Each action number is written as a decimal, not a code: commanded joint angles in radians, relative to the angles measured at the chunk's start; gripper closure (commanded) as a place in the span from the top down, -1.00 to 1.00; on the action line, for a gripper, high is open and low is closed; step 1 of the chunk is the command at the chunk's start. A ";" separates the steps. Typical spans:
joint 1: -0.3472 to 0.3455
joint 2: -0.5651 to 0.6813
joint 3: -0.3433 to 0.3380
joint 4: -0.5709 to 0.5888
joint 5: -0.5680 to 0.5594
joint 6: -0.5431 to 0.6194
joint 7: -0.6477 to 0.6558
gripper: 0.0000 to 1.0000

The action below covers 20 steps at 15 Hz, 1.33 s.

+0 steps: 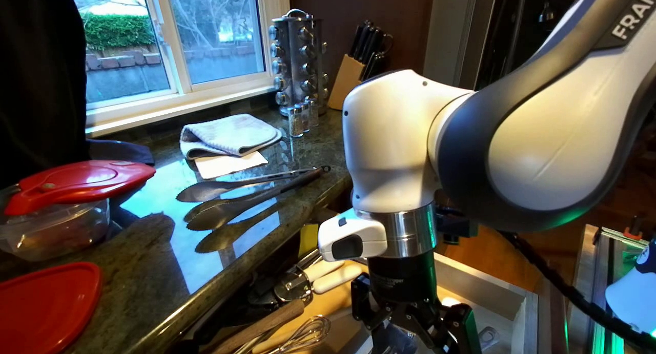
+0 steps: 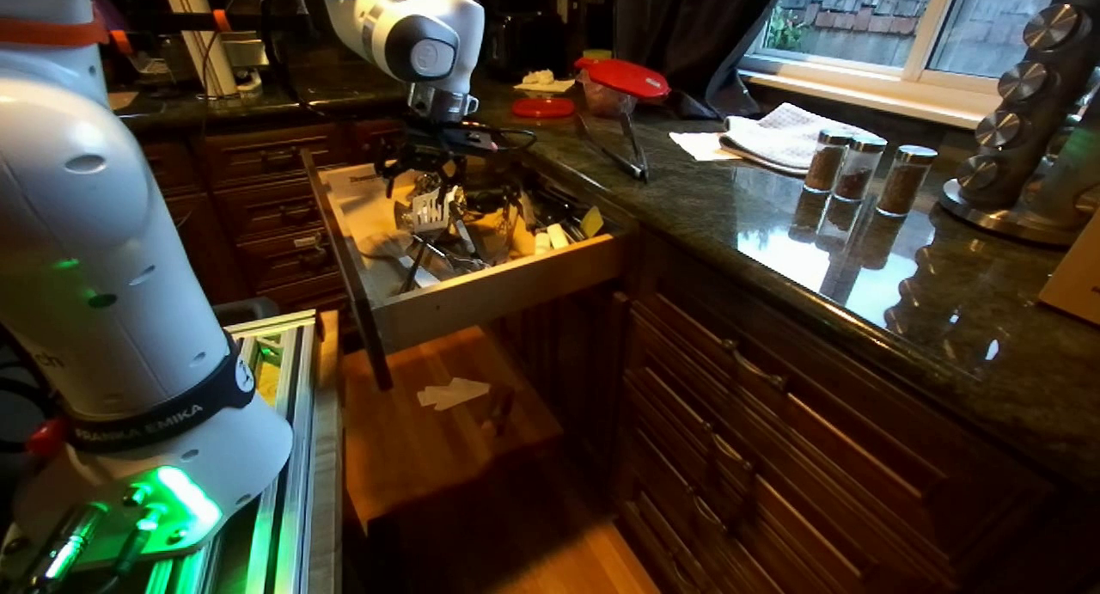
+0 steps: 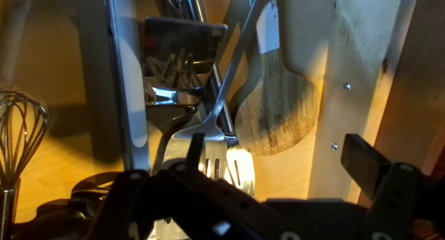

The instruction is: Take the silver fish slice out of the open drawer and put it on the left side of the countertop.

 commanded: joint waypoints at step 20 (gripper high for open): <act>0.031 0.185 0.032 0.001 -0.479 0.253 0.551 -0.08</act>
